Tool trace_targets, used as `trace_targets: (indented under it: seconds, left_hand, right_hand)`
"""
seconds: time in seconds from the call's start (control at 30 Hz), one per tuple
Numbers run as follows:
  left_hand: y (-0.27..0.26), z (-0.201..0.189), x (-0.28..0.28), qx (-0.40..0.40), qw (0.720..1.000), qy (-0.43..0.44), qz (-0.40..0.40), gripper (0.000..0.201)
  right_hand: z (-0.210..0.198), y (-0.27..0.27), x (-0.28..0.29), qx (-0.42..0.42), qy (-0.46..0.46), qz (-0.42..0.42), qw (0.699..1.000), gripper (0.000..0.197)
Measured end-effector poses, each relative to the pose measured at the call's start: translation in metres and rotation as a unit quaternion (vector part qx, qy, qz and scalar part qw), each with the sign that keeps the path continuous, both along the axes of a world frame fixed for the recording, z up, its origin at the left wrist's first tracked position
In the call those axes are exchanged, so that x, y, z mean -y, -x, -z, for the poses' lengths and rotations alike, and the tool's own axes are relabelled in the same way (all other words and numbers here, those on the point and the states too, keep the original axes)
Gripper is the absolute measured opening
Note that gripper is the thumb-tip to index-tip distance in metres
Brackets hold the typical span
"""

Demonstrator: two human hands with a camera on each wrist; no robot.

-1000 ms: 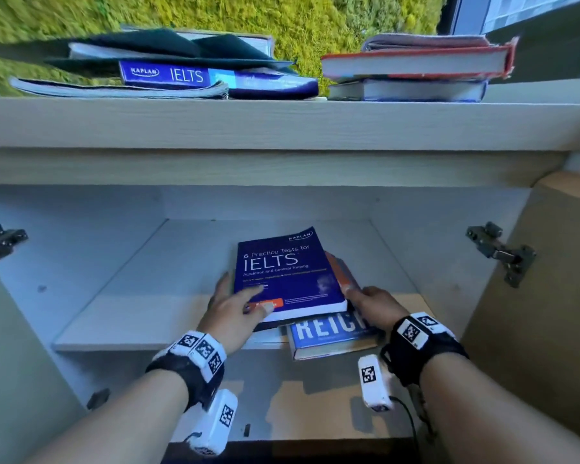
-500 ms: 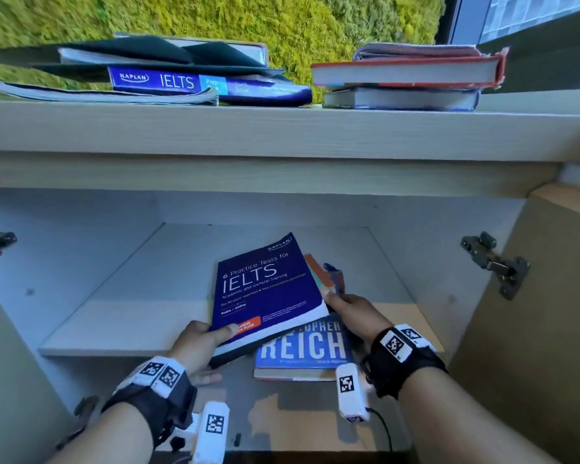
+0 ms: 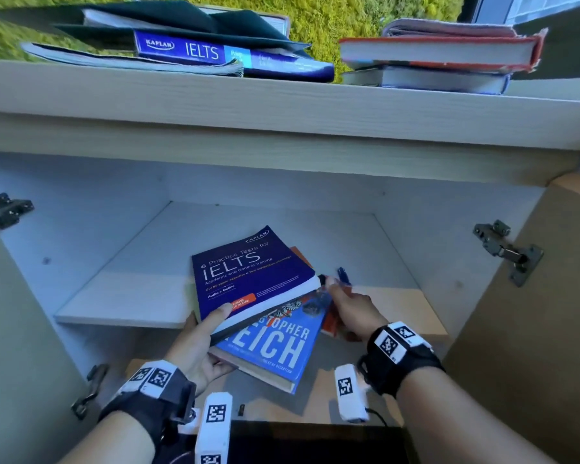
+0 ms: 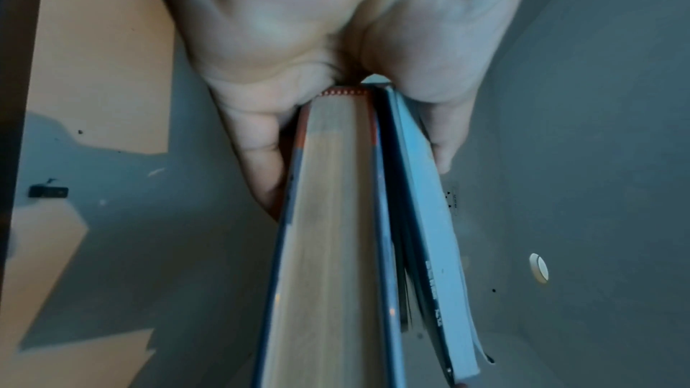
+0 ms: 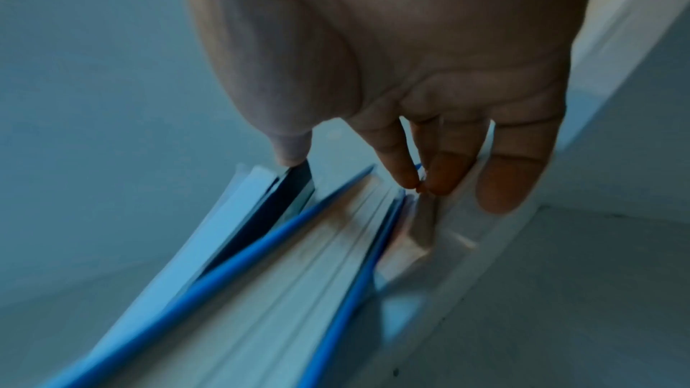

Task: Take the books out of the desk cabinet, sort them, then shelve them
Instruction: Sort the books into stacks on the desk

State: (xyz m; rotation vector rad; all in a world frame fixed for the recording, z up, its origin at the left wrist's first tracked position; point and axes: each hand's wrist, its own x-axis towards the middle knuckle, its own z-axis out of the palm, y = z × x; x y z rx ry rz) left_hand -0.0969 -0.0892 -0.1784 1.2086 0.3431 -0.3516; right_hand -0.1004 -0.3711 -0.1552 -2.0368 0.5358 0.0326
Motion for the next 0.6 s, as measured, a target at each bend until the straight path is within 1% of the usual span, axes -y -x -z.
trace_targets:
  seconds: [0.03,0.07,0.13,0.17,0.2,0.27,0.3,0.37,0.43,0.47,0.5,0.57,0.6]
  left_hand:
    - [-0.001,0.001,0.0,0.002,1.0,0.0,0.004,0.049]
    - [-0.001,0.002,-0.001,0.007,1.0,-0.004,0.004,0.05]
    - [-0.004,0.004,-0.008,0.018,1.0,-0.019,0.0,0.05]
    - [-0.006,0.005,-0.012,0.022,0.999,-0.025,0.002,0.051]
    - [-0.007,0.005,-0.015,0.026,0.999,-0.028,0.008,0.05]
    - [-0.009,0.005,-0.019,0.032,0.999,-0.027,0.022,0.047]
    - [-0.01,0.005,-0.021,0.035,0.999,-0.027,0.03,0.045]
    - [-0.012,0.003,-0.023,0.048,0.997,-0.04,0.045,0.043]
    - [-0.014,-0.001,-0.025,0.061,0.994,-0.058,0.065,0.042]
    - [-0.016,-0.004,-0.027,0.063,0.993,-0.064,0.075,0.043]
    - [-0.018,-0.007,-0.029,0.061,0.992,-0.068,0.086,0.043]
    - [-0.017,-0.015,-0.034,0.049,0.99,-0.073,0.106,0.044]
    - [-0.014,-0.018,-0.037,0.038,0.99,-0.074,0.114,0.045]
  right_hand:
    - [0.004,0.006,-0.004,0.006,0.018,-0.002,1.0,0.095]
    - [0.006,0.015,-0.011,0.029,0.024,-0.004,0.999,0.087]
    - [0.018,0.036,-0.023,0.078,0.004,-0.004,0.997,0.065]
    - [0.025,0.047,-0.028,0.092,-0.015,0.002,0.996,0.061]
    - [0.032,0.056,-0.033,0.098,-0.044,0.017,0.994,0.058]
    - [0.045,0.064,-0.039,0.066,-0.165,0.07,0.982,0.057]
    - [0.048,0.065,-0.044,0.03,-0.242,0.082,0.966,0.061]
    - [0.047,0.057,-0.057,-0.017,-0.376,0.072,0.924,0.069]
    - [0.039,0.048,-0.073,0.008,-0.475,0.07,0.877,0.069]
    - [0.035,0.044,-0.08,0.033,-0.504,0.084,0.859,0.069]
    - [0.031,0.042,-0.087,0.05,-0.52,0.105,0.846,0.068]
    - [0.023,0.047,-0.097,0.064,-0.532,0.131,0.834,0.067]
    - [0.02,0.054,-0.102,0.059,-0.531,0.14,0.834,0.068]
